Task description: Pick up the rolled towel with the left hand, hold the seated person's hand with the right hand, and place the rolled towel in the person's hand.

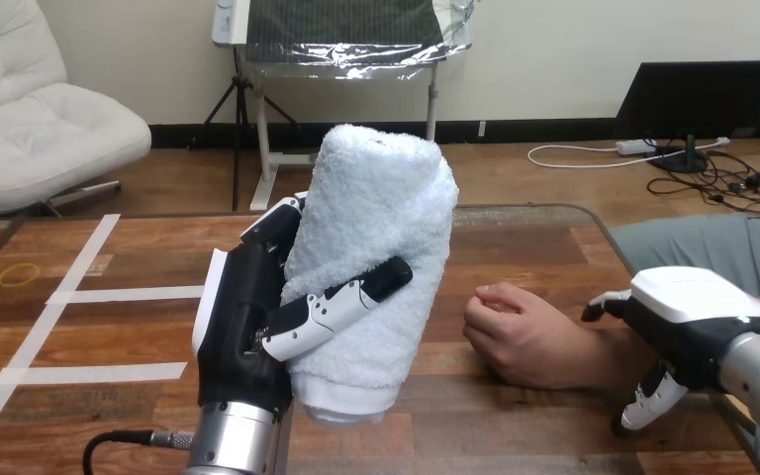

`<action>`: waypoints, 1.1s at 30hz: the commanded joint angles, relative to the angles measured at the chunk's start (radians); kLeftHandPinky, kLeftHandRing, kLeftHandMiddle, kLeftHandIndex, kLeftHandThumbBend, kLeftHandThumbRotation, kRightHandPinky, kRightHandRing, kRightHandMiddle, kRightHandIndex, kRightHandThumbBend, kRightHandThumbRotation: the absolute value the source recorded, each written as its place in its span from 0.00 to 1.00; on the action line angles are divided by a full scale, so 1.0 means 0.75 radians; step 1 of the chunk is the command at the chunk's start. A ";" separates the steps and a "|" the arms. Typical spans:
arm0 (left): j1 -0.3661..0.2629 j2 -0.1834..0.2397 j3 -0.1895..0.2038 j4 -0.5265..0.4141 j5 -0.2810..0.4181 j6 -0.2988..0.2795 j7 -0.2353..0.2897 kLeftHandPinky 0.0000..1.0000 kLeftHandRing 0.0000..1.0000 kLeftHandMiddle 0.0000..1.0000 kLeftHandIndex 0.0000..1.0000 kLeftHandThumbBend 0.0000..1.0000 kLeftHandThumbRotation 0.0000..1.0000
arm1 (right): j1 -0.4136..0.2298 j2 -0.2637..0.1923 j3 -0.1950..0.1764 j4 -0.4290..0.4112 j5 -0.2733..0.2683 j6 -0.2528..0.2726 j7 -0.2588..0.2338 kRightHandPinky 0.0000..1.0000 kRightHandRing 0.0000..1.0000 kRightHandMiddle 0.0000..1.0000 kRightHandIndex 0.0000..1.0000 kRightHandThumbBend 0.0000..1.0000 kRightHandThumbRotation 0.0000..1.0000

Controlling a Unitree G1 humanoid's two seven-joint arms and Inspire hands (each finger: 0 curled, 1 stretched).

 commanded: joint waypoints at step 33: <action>-0.066 0.003 0.036 -0.071 -0.014 0.001 -0.028 0.40 0.39 0.42 0.52 0.60 0.00 | -0.265 -0.043 0.147 0.272 -0.090 0.071 -0.023 0.92 0.95 0.94 0.88 0.73 0.22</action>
